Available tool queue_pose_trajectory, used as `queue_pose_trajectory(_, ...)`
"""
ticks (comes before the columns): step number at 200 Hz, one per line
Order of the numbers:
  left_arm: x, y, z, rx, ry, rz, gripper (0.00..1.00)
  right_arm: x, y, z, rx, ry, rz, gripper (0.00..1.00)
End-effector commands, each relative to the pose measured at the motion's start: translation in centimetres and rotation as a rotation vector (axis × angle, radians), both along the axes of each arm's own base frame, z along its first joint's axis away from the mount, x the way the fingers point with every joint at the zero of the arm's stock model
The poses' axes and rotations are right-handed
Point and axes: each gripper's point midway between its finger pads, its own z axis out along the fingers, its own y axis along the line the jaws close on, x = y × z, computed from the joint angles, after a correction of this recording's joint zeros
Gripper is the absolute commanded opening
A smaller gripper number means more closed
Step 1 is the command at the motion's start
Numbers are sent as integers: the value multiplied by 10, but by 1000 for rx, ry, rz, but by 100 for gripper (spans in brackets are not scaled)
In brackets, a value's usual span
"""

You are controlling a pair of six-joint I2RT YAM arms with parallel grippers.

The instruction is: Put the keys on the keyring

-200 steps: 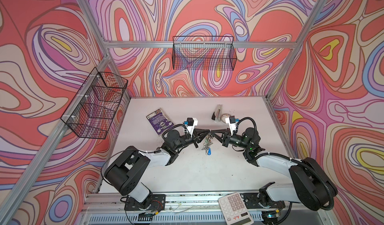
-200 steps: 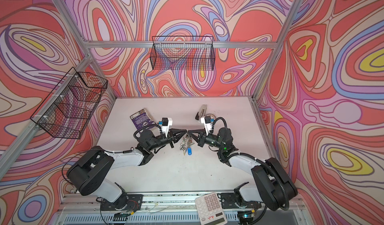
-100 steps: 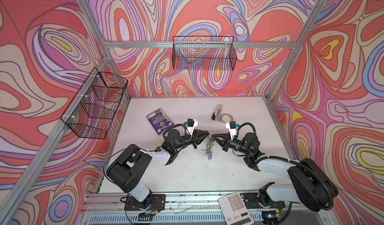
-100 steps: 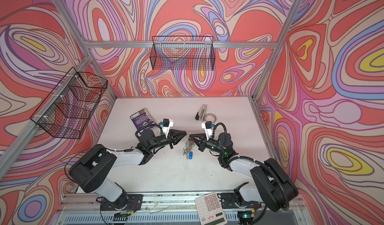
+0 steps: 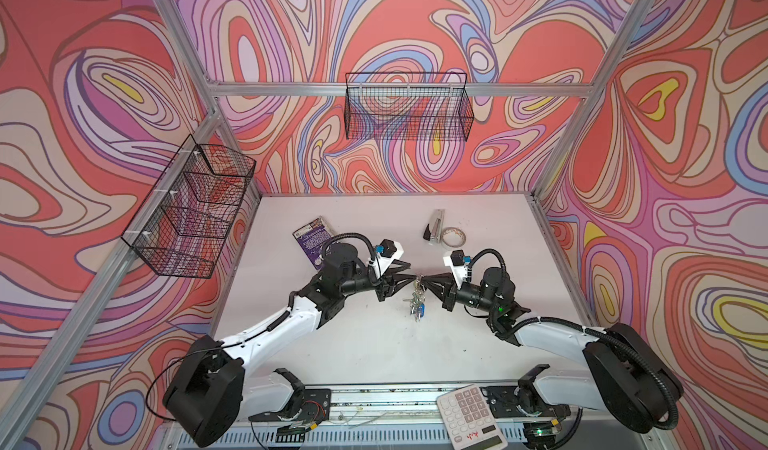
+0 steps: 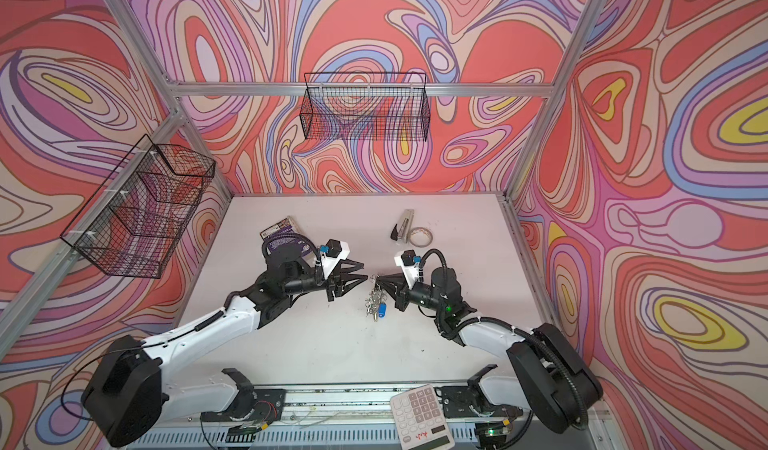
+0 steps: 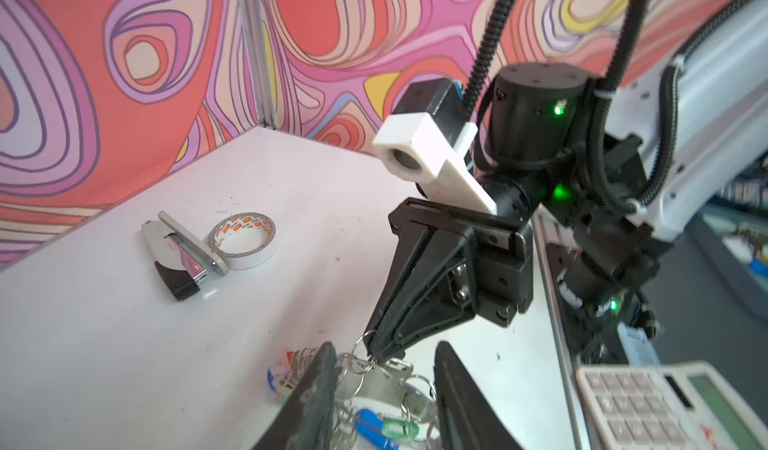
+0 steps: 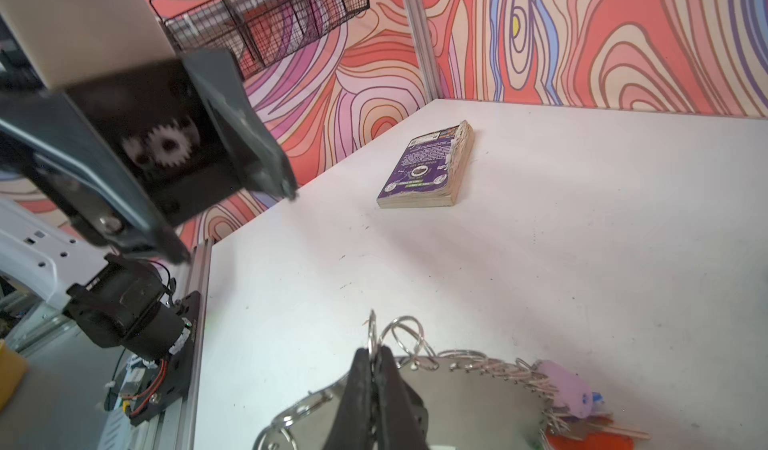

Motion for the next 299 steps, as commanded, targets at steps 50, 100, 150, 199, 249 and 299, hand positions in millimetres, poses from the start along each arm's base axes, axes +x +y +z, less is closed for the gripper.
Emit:
queue_pose_trajectory(50,-42,31,-40,488,-100,-251,41,-14,18,14,-73,-168,54,0)
queue_pose_trajectory(100,-33,16,-45,559,-122,-322,41,-20,21,16,-69,-186,78,0)
queue_pose_trajectory(150,-21,1,-54,577,-106,-343,36,-23,23,16,-66,-192,94,0)
queue_pose_trajectory(199,-14,-3,-65,625,-110,-355,28,-24,24,16,-66,-189,101,0)
queue_pose_trajectory(249,-12,-6,-64,625,-109,-364,21,-24,25,14,-70,-185,107,0)
queue_pose_trajectory(299,-12,-8,-68,643,-89,-380,14,-23,26,13,-71,-181,109,0)
